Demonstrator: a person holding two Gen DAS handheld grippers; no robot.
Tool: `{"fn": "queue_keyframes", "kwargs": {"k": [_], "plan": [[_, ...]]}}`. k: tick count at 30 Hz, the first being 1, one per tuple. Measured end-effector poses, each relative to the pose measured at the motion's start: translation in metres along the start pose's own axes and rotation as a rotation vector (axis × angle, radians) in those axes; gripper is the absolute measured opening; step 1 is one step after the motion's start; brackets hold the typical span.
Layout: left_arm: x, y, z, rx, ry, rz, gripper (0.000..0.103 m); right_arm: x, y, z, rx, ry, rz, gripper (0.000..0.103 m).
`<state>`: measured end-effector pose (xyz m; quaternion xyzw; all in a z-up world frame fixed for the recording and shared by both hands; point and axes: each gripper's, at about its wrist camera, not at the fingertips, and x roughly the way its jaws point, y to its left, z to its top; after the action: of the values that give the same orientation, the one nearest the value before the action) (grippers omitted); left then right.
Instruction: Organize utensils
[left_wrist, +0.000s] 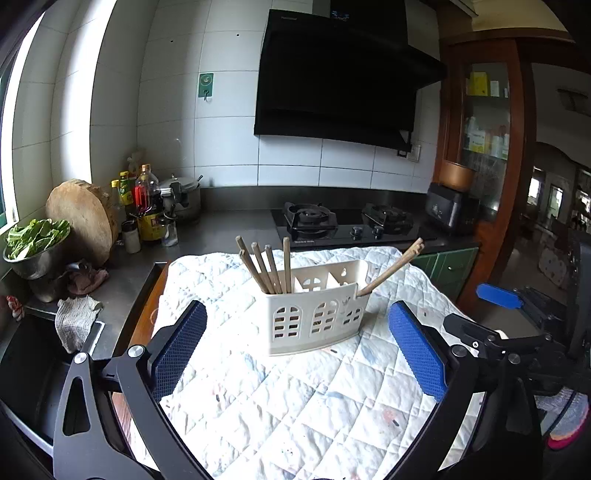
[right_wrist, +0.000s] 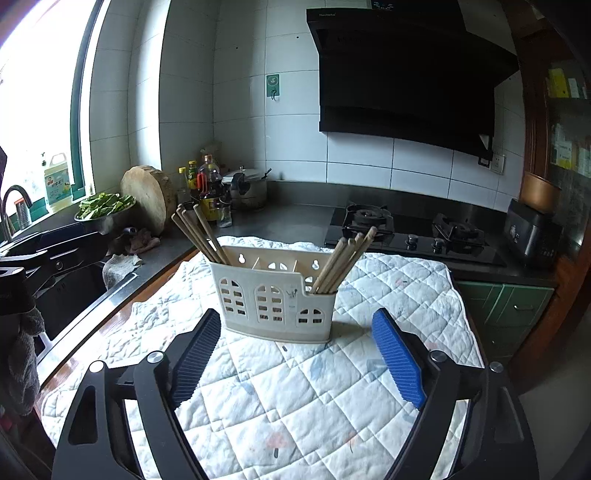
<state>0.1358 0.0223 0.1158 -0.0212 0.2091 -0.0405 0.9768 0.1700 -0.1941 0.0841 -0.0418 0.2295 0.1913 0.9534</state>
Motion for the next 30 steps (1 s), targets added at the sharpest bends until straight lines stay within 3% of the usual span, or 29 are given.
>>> {"fn": "queue_keyframes", "kwargs": {"k": [10,22,30], "plan": [[-0.016,0.011,-0.045,-0.077,0.041,0.002,0.098,-0.022,0.017,-0.043,-0.042,0.010,-0.076,0.096],[-0.031,0.010,-0.082,-0.082,0.091,0.100,0.098,-0.037,0.018,-0.073,0.033,0.051,-0.053,0.096],[-0.042,0.004,-0.095,-0.075,0.099,0.124,0.098,-0.048,0.013,-0.086,0.080,0.076,-0.046,0.096]]}}
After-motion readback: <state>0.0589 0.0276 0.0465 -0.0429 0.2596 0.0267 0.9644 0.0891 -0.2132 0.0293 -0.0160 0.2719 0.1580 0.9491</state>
